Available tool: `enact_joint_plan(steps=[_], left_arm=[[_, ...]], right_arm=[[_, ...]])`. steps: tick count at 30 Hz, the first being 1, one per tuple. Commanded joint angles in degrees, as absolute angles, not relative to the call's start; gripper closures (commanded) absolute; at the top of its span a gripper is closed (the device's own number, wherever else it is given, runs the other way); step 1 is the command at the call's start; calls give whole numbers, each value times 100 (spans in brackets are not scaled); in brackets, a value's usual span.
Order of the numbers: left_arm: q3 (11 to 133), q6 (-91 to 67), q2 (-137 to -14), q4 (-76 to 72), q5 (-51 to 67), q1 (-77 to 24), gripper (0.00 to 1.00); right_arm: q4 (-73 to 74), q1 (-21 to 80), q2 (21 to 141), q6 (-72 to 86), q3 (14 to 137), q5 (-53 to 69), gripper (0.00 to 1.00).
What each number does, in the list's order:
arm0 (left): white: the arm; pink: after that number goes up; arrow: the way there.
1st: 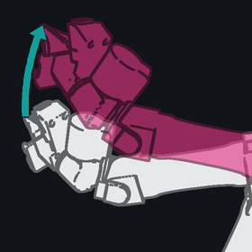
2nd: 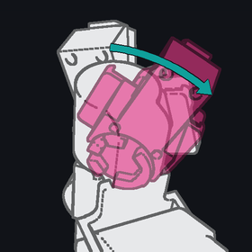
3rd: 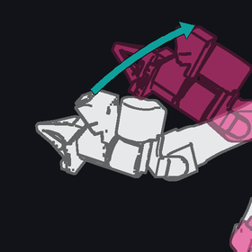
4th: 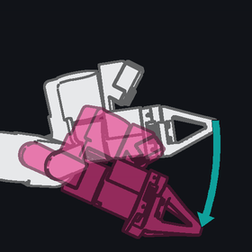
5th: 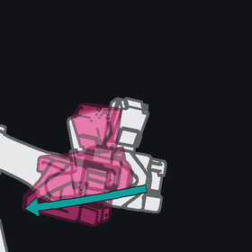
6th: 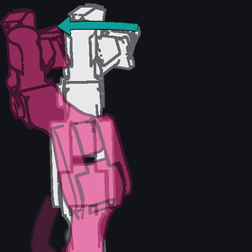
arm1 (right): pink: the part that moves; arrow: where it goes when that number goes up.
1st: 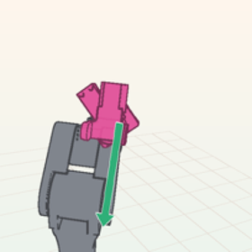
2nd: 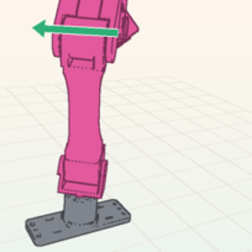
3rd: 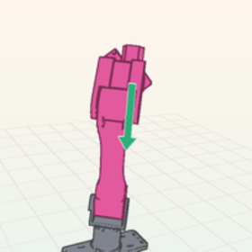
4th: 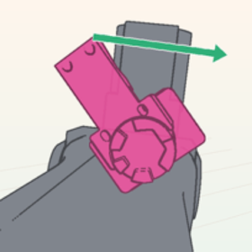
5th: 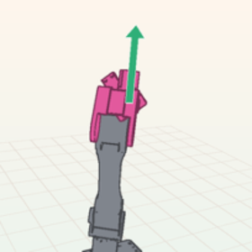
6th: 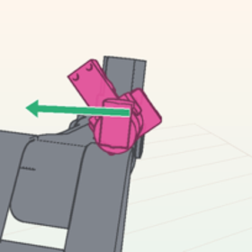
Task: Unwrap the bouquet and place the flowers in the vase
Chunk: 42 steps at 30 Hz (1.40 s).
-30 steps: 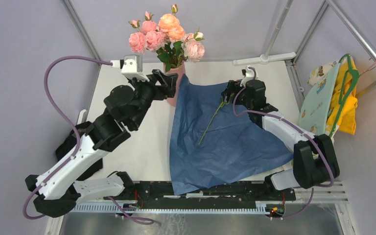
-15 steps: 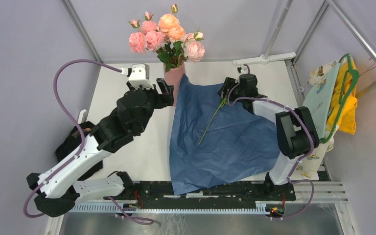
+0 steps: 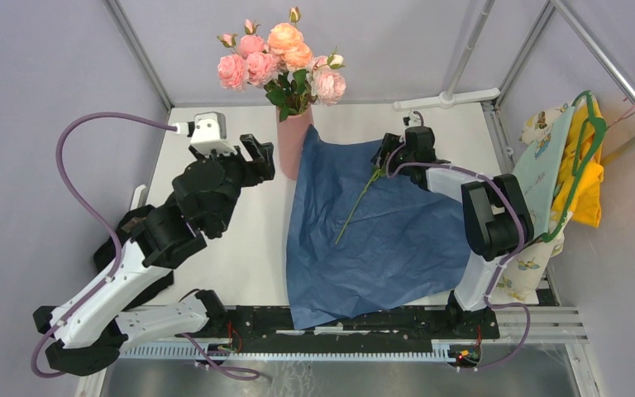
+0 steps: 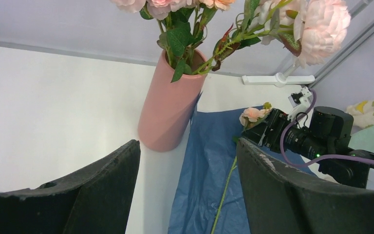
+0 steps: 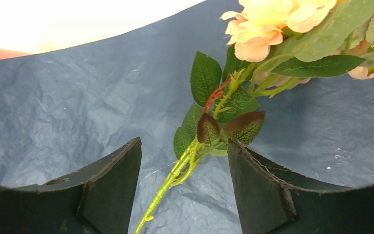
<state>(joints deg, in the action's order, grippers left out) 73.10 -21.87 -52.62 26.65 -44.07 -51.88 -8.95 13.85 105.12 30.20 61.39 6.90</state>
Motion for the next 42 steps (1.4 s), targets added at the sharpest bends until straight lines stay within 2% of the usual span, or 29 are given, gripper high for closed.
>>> enact_joint_plan(steps=[1, 15, 18, 28, 33, 40, 42], left_arm=[[7393, -2440, -5332, 2657, -4613, -5218, 22], [7370, -2426, -5333, 2660, -4656, -5219, 21], [7374, -2426, -5349, 2654, -4666, -5221, 21], [7400, -2443, -5339, 2703, -4651, -5221, 21], [7409, -2461, -5293, 2733, -4653, -5217, 21], [7403, -2479, -5268, 2733, -4617, -5218, 21], [7393, -2479, -5252, 2731, -4616, -5213, 21]], right_arm=[[-990, 1325, 10738, 3070, 6344, 622, 30], [-1293, 1091, 11311, 3108, 6856, 771, 32], [-1377, 1053, 11387, 3136, 6883, 846, 39], [-1576, 964, 11593, 3282, 6978, 1392, 75], [-1851, 965, 11259, 3556, 6759, 1999, 84], [-2046, 963, 10218, 3758, 6484, 2427, 100], [-2120, 962, 9886, 3834, 6394, 2503, 100]])
